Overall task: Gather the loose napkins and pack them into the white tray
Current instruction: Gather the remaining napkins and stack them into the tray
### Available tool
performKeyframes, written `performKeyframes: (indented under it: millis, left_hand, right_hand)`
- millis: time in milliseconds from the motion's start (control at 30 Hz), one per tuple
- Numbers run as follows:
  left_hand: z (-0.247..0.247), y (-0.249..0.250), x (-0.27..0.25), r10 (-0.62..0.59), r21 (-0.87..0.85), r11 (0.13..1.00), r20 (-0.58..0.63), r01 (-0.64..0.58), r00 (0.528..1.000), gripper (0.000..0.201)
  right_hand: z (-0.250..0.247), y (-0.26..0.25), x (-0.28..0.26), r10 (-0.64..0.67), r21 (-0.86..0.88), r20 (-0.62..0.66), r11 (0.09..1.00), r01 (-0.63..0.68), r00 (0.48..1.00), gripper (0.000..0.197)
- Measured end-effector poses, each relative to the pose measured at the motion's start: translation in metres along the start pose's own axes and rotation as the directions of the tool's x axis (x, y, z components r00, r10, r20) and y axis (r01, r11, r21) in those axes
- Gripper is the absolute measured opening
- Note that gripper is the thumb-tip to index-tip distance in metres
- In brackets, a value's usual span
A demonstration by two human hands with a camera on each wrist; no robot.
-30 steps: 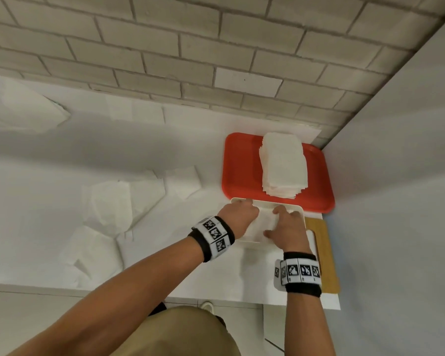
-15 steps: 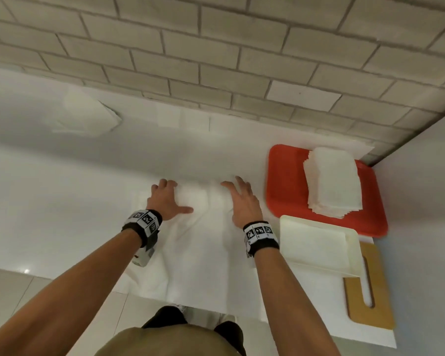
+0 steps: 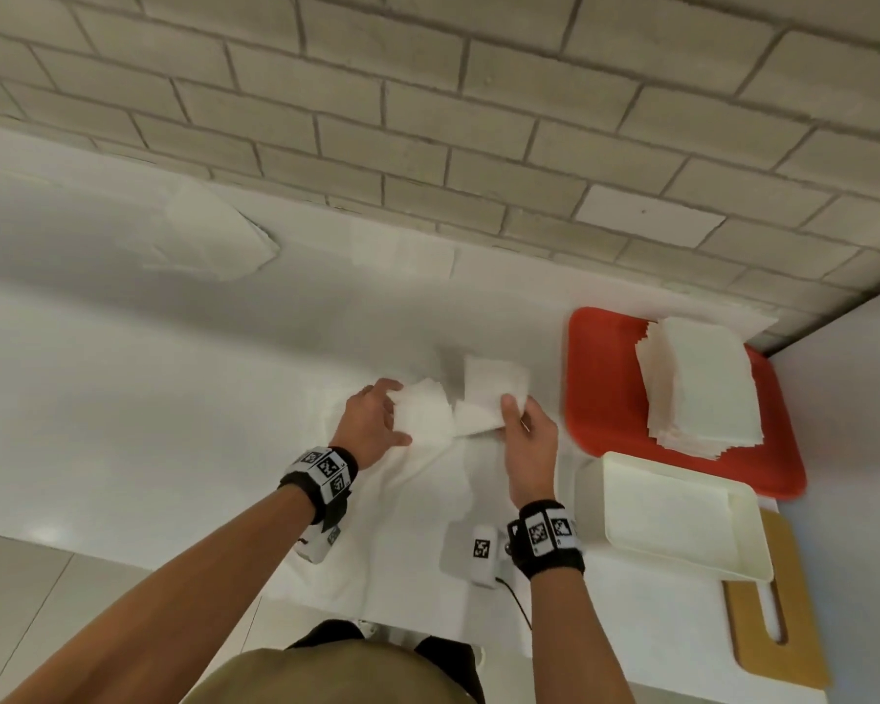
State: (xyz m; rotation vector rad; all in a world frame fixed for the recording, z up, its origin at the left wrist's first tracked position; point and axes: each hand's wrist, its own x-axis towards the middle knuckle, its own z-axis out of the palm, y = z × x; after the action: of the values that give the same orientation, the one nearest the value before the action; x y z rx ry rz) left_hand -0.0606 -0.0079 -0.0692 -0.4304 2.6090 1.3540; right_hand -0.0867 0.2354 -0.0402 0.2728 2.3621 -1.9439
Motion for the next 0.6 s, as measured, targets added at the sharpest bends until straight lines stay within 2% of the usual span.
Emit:
performKeyframes:
  millis: [67,167,233,267,367,433,533,600]
  left_hand:
    - [-0.002,0.000,-0.001,0.004,-0.053,0.999,0.038,-0.002,0.999,0.060]
    - [-0.003,0.003,-0.006,0.009,-0.038,0.999,0.033,-0.008,0.999,0.020]
    - [-0.003,0.005,-0.010,0.026,-0.069,0.997,0.016,-0.025,1.000,0.037]
    - [-0.005,0.008,-0.012,0.038,-0.139,0.990,0.017,-0.035,0.999,0.038]
    - [-0.014,0.030,-0.027,0.108,-0.493,0.868,0.062,-0.063,0.992,0.015]
    - [-0.018,0.042,-0.034,0.151,-0.596,0.799,0.061,-0.085,0.987,0.020]
    - [-0.017,0.048,-0.038,0.114,-0.690,0.722,0.052,-0.047,0.992,0.047]
    - [-0.016,0.047,-0.039,0.061,-0.721,0.693,0.034,-0.018,0.998,0.060]
  right_hand:
    - [-0.002,-0.020,-0.018,0.024,0.273,0.044,0.961,-0.036,0.999,0.012]
    - [-0.008,-0.048,-0.040,0.071,0.484,0.138,0.866,-0.130,0.988,0.010]
    - [-0.009,-0.051,-0.047,0.119,0.510,0.194,0.836,-0.204,0.974,0.013]
    - [-0.006,-0.051,-0.049,0.124,0.448,0.204,0.870,-0.205,0.971,0.016]
    - [0.012,-0.041,-0.054,0.051,0.177,0.192,0.980,-0.085,0.980,0.028]
    - [0.028,-0.037,-0.055,0.021,0.095,0.131,0.995,-0.034,0.991,0.028]
    - [0.046,-0.035,-0.053,0.040,0.142,0.118,0.988,-0.057,0.992,0.029]
    - [0.053,-0.036,-0.055,0.062,0.233,0.087,0.969,-0.080,0.994,0.017]
